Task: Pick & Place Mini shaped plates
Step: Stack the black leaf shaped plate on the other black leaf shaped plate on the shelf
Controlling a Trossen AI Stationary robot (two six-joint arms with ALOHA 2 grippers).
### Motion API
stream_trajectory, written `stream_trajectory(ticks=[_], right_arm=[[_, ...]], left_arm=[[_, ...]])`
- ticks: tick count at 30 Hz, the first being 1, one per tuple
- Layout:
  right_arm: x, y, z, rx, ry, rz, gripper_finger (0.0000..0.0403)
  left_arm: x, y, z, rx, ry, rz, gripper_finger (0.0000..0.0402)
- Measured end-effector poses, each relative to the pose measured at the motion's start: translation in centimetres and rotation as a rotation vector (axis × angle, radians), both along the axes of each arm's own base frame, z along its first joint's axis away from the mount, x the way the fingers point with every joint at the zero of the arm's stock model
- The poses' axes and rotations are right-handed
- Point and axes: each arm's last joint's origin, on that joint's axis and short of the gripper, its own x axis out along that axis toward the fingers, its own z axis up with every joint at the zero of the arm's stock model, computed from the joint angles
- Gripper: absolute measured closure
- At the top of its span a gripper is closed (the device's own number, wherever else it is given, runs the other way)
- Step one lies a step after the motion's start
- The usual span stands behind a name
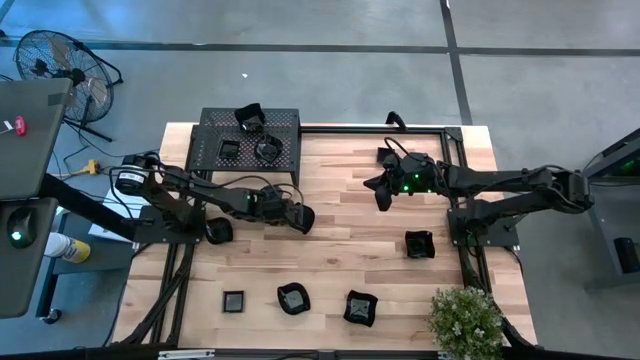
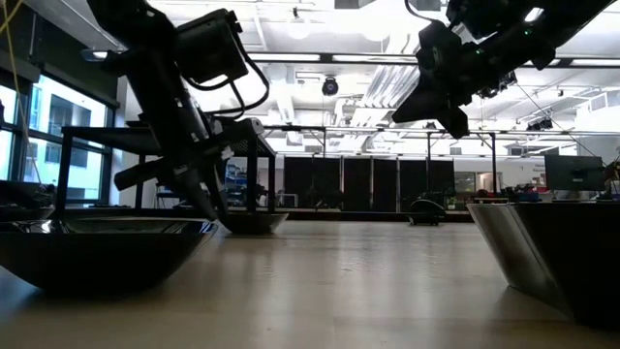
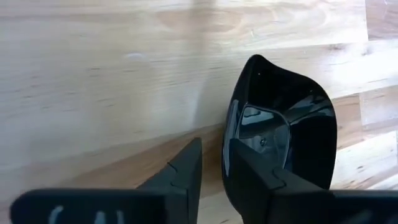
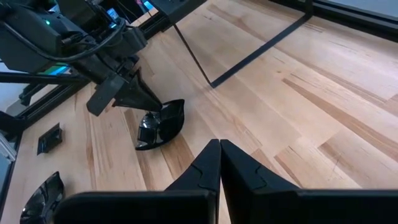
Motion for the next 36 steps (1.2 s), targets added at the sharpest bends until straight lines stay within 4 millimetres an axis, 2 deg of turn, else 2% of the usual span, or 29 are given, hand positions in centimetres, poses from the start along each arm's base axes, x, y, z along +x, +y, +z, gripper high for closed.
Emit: stream_trajectory(ticks=[6,9,11,14,20,24,28,32,36], right_arm=[[0.0,0.0,0.0,0.000,-0.001,0.000,0.0401],[0.0,0.0,0.0,0.000,-0.001,0.000,0.0399],[0.0,0.0,0.0,0.000,-0.001,0.000,0.0400],[0.0,0.0,0.0,0.000,-0.001,0.000,0.0401],[0.0,0.0,0.0,-0.003,-0.001,0.002,0.0397],[0.0,0.0,0.0,-0.019,0.001,0.013,0.0401],[0.0,0.0,0.1,-0.022,-0.005,0.018,0.0399],[0.1,0.0,0.1,-0.018,-0.006,0.025,0.0401],[0.1,0.0,0.1,-0.016,-0.008,0.030,0.0399]], left_arm=[[0.0,0.0,0.0,0.020,0.016,-0.061,0.0391],[-0.1,-0.1,0.3,0.016,0.011,-0.093,0.0394],[-0.1,-0.1,1.2,0.020,-0.004,-0.139,0.0398],[-0.2,-0.2,3.6,0.031,-0.067,-0.214,0.0399],[-1.4,0.4,10.5,0.093,-0.242,-0.322,0.0401],[-3.7,2.3,15.3,0.168,-0.250,-0.330,0.0401],[-6.5,5.3,19.4,0.198,-0.169,-0.228,0.0401],[-9.0,8.4,21.5,0.214,-0.076,-0.143,0.0401],[-10.4,11.2,21.6,0.189,-0.082,-0.116,0.0401]])
